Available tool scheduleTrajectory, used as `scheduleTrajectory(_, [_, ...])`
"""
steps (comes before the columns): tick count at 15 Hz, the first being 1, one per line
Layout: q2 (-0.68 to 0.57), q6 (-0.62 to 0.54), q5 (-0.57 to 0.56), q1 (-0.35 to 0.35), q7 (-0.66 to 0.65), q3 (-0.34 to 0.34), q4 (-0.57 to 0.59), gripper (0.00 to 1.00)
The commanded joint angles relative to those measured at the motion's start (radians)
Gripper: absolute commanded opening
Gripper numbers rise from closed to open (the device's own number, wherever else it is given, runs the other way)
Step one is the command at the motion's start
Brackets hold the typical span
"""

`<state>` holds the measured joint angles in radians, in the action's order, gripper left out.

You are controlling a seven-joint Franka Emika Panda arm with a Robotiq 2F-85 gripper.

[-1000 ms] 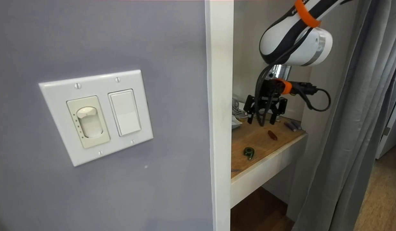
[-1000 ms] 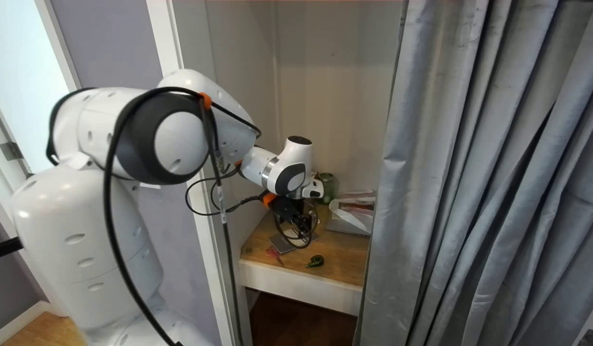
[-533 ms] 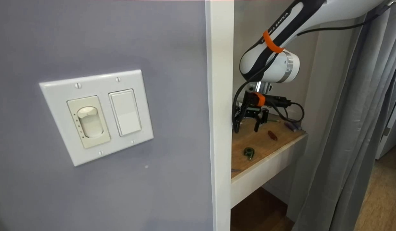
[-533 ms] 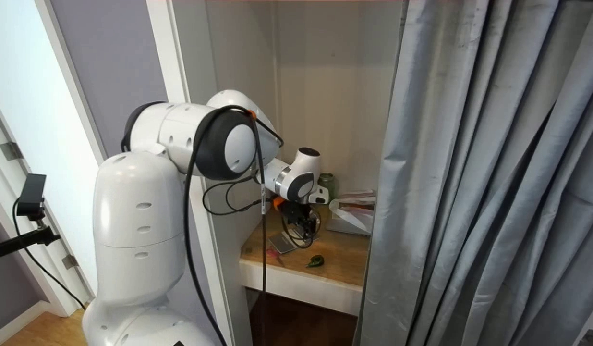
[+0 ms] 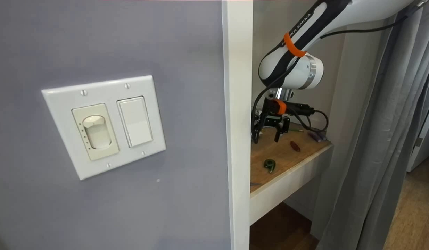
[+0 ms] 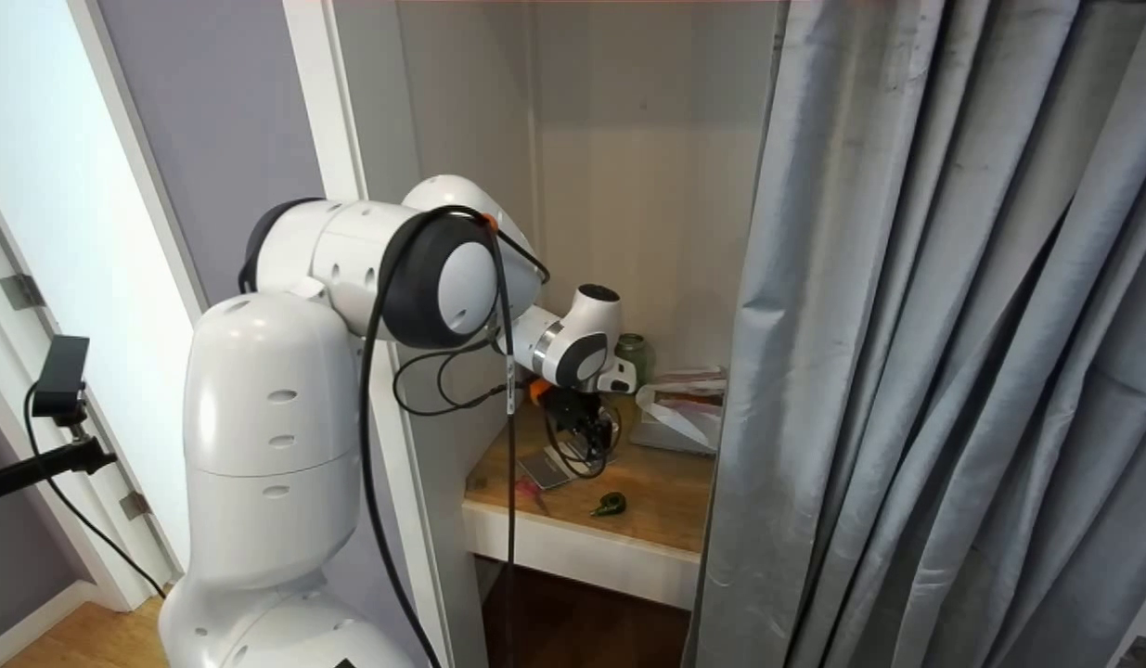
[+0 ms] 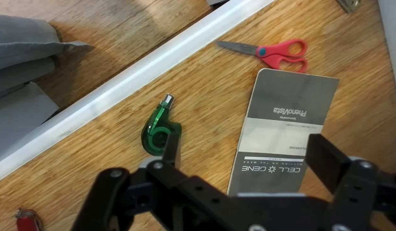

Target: Move the book to the left

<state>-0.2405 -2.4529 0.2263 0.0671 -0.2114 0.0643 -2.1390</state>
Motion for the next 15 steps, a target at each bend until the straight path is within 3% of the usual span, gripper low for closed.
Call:
scheduleTrajectory(1, [-0.088, -0.024, 0.082, -0.033, 0.107, 0.019, 0.066, 1.0])
scheduleTrajectory(2, [-0.115, -0.058, 0.073, -0.03, 0.097, 0.01, 0.081, 1.0])
scheduleTrajectory(4, [-0.173, -0.104, 0.063, -0.038, 0.128, 0.009, 0.12, 0.74])
scheduleTrajectory(13, [-0.436, -0.21, 0.111, -0.115, 0.228, 0.095, 0.333, 0.09])
scheduleTrajectory(15, [-0.49, -0.247, 0.102, -0.114, 0.209, 0.089, 0.378, 0.0])
